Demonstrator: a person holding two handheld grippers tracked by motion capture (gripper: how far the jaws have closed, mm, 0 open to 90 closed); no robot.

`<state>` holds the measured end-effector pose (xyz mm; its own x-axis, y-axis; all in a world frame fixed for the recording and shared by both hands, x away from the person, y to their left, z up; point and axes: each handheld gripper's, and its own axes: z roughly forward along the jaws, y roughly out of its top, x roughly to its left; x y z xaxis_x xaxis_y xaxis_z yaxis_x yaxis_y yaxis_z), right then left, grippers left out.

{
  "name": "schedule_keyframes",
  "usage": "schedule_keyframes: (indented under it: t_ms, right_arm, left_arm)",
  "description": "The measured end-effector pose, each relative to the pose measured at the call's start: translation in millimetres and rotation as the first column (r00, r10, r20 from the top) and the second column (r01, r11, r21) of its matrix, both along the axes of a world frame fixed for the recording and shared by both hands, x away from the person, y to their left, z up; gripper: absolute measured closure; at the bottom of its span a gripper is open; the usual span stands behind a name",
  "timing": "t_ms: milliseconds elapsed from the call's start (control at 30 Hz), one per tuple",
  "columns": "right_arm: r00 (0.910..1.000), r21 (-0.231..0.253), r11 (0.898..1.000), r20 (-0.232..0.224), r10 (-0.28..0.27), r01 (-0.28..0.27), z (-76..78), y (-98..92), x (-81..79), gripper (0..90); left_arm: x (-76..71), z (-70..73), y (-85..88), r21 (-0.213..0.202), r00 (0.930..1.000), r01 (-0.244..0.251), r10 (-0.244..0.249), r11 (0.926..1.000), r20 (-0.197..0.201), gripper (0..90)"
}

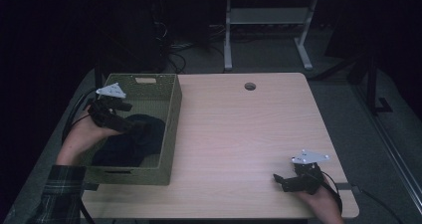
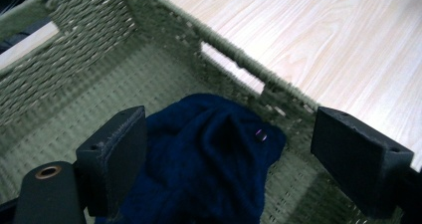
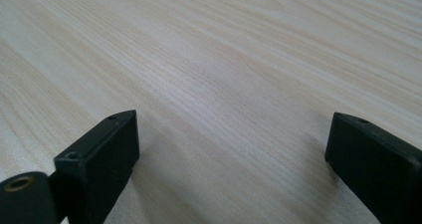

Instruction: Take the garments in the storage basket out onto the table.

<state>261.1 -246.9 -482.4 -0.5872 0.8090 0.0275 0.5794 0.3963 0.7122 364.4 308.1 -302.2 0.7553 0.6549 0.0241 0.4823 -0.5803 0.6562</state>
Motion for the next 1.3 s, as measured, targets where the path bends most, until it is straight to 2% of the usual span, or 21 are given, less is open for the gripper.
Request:
schedule_keyframes:
  t_ms: [367,767,900,1233,1300]
  right_arm:
    - [1.0000,0.000,1.000,0.000,0.000,0.000,0.0,0.0,0.0,6.5]
    - [1.0000,0.000,1.000,0.000,0.000,0.000,0.0,0.0,0.0,6.5]
    - [1.0000,0.000,1.000,0.000,0.000,0.000,0.0,0.0,0.0,6.5]
    - [1.0000,0.000,1.000,0.000,0.000,0.000,0.0,0.0,0.0,6.5]
    - [1.0000,0.000,1.000,0.000,0.000,0.000,0.0,0.0,0.0,6.5]
  left_arm:
    - [1.9,-12.3,25.4,0.002,0.9983,-0.057,0.057,0.9984,-0.012,14.4]
    - [9.4,-32.8,48.5,0.011,0.9930,-0.106,0.107,0.9943,-0.051,13.9]
    - [12.9,-44.7,52.3,0.012,0.9908,-0.112,0.113,0.9936,-0.075,13.7]
    - [19.0,-58.8,55.0,0.037,0.9853,-0.124,0.128,0.9916,-0.114,13.4]
    - [21.1,-61.6,54.7,0.034,0.9818,-0.126,0.130,0.9914,-0.139,13.4]
